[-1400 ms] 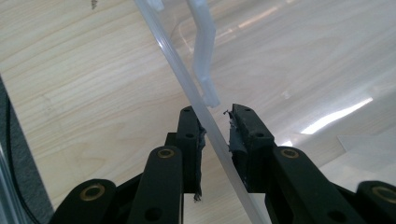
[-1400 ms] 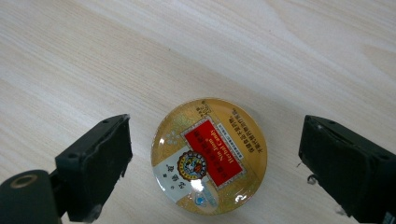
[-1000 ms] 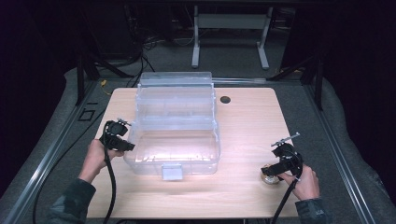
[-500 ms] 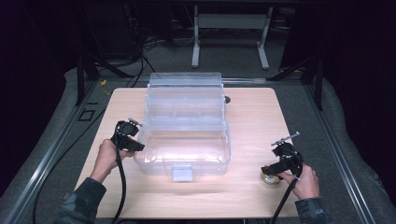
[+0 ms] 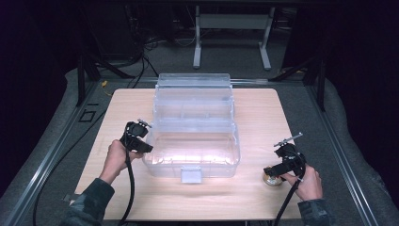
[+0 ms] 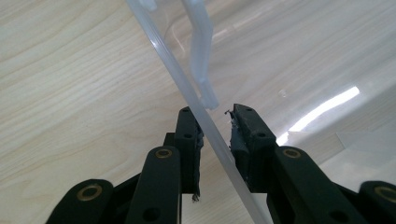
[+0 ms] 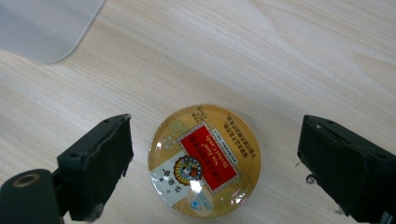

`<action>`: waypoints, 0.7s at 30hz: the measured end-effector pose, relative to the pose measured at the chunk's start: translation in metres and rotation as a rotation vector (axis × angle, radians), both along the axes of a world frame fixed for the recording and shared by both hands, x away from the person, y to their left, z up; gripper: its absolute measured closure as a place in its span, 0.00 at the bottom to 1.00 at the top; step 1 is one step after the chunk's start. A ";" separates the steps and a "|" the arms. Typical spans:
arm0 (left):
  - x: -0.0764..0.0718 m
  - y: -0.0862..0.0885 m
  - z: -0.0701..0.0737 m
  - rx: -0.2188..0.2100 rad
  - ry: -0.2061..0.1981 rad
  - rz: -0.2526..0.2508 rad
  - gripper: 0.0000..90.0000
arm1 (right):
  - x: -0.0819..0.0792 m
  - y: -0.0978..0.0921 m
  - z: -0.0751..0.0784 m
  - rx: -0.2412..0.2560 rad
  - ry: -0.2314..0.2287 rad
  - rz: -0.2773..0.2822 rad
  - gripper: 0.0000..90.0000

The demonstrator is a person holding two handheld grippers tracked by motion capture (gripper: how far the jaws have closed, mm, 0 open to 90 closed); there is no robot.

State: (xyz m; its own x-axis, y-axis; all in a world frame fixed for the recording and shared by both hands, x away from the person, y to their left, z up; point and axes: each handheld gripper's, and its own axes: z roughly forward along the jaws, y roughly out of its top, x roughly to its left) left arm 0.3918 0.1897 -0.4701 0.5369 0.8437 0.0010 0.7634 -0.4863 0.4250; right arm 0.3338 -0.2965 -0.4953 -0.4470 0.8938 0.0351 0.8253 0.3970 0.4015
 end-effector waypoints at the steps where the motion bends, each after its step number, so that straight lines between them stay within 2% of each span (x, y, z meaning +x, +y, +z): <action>1: 0.000 -0.001 0.000 -0.001 -0.001 0.002 0.81 | 0.000 0.000 0.001 -0.002 0.001 0.000 0.11; 4: -0.001 -0.008 0.000 0.001 0.000 0.004 0.81 | 0.000 0.000 0.002 -0.019 -0.008 -0.008 0.11; 6: -0.002 -0.016 0.000 -0.004 -0.003 -0.001 0.80 | 0.001 -0.001 0.002 0.010 -0.002 0.000 0.11; 9: -0.001 -0.019 0.001 0.010 0.004 -0.021 0.80 | 0.002 0.000 0.001 0.006 0.001 -0.004 0.11; 11: 0.000 -0.019 0.001 0.016 0.019 -0.034 0.79 | 0.003 0.004 0.002 -0.023 -0.008 -0.013 0.11; 14: 0.000 -0.018 0.003 0.012 0.024 -0.055 0.77 | 0.005 0.006 0.003 -0.006 -0.006 0.001 0.11; 17: -0.002 -0.012 0.010 -0.016 0.016 -0.061 0.60 | 0.005 0.006 0.002 -0.009 0.003 0.006 0.11; 19: -0.005 -0.006 0.017 -0.062 0.006 -0.068 0.51 | 0.005 0.006 0.000 -0.011 0.003 0.007 0.11; 21: -0.008 0.000 0.027 -0.081 -0.003 -0.071 0.44 | 0.005 0.005 0.000 -0.012 0.010 0.009 0.10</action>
